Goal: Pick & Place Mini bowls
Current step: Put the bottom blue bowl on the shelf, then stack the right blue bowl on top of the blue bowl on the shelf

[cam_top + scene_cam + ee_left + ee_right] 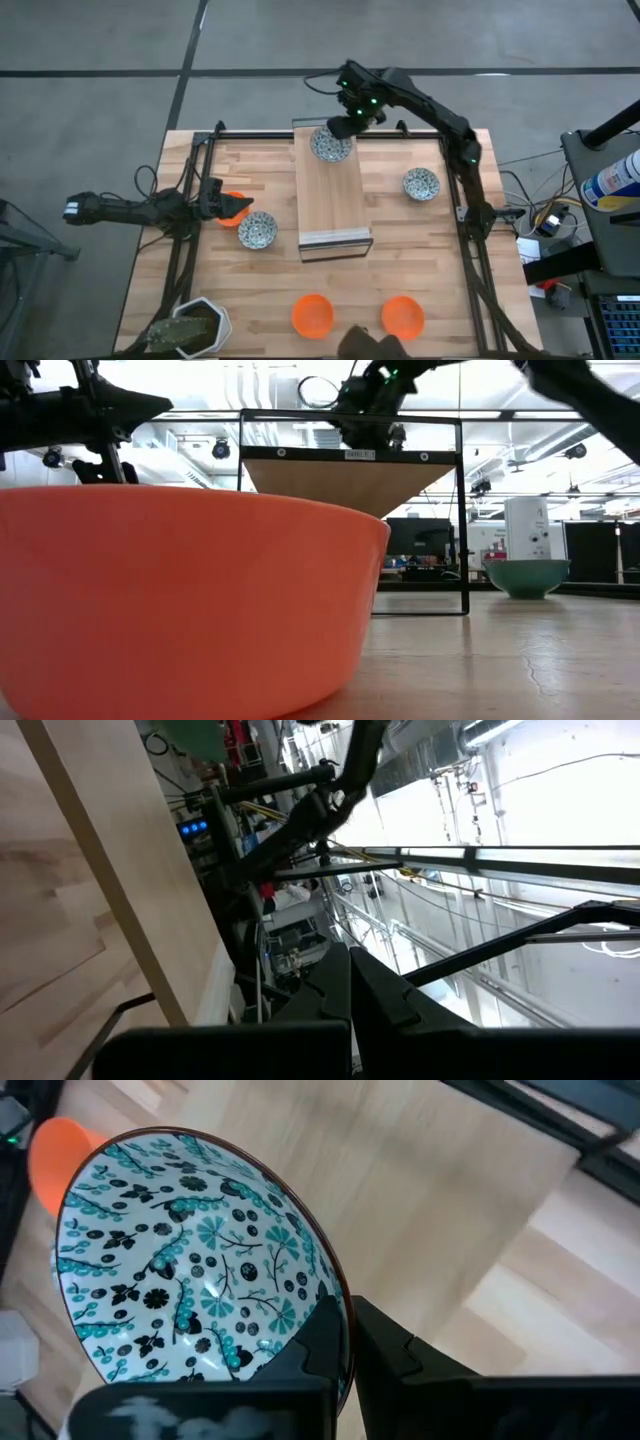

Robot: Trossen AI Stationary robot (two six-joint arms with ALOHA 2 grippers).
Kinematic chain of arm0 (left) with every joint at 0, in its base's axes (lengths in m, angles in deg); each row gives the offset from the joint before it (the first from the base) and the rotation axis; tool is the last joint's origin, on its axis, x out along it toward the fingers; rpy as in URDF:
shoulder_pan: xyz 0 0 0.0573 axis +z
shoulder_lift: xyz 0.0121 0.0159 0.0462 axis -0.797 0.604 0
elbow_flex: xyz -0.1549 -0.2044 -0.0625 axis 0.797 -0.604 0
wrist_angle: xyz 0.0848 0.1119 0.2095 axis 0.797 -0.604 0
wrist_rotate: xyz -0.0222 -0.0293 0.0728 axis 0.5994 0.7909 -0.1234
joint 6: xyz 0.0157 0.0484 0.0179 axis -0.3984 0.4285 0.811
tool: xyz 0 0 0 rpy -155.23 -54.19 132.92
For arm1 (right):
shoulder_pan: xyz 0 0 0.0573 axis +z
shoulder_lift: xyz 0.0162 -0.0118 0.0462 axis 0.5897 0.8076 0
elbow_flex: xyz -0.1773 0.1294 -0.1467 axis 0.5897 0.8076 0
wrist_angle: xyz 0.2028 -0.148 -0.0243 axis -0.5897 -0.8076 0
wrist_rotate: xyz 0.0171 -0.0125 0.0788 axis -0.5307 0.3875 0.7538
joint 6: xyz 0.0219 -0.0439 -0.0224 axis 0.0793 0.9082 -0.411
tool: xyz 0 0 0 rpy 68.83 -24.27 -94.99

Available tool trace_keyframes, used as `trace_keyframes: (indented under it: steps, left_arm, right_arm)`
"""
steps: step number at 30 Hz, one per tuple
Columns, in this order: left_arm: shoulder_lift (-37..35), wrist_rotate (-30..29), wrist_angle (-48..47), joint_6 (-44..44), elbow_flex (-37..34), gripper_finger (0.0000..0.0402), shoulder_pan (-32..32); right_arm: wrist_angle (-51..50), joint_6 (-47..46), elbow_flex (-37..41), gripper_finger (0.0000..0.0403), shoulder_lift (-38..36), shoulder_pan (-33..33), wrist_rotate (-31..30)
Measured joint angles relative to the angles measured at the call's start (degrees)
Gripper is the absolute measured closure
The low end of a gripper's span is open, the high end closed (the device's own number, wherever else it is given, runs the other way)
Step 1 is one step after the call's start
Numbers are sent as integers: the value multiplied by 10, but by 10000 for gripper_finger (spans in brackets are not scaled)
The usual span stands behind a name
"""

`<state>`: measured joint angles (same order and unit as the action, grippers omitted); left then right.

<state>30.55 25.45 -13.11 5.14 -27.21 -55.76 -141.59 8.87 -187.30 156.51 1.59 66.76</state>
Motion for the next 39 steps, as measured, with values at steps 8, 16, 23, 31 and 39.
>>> trace_keyframes:
  steps: [8, 16, 23, 31, 39]
  left_arm:
    - [0, 5, -1, 0, 0, 401, 0]
    - [0, 12, -1, -2, 0, 401, 0]
    - [0, 13, -1, -2, 0, 401, 0]
    - [0, 13, -1, -2, 0, 401, 0]
    - [0, 14, -1, -2, 0, 401, 0]
  right_arm:
    - [-8, 0, 4, 392, 34, -5, 27]
    - [-5, 2, 4, 391, 35, -13, 26]
    - [11, 2, 4, 389, 35, -18, 24]
    - [11, 3, 4, 336, 34, -17, 26]
    - [1, 29, -6, 277, 20, -18, 40]
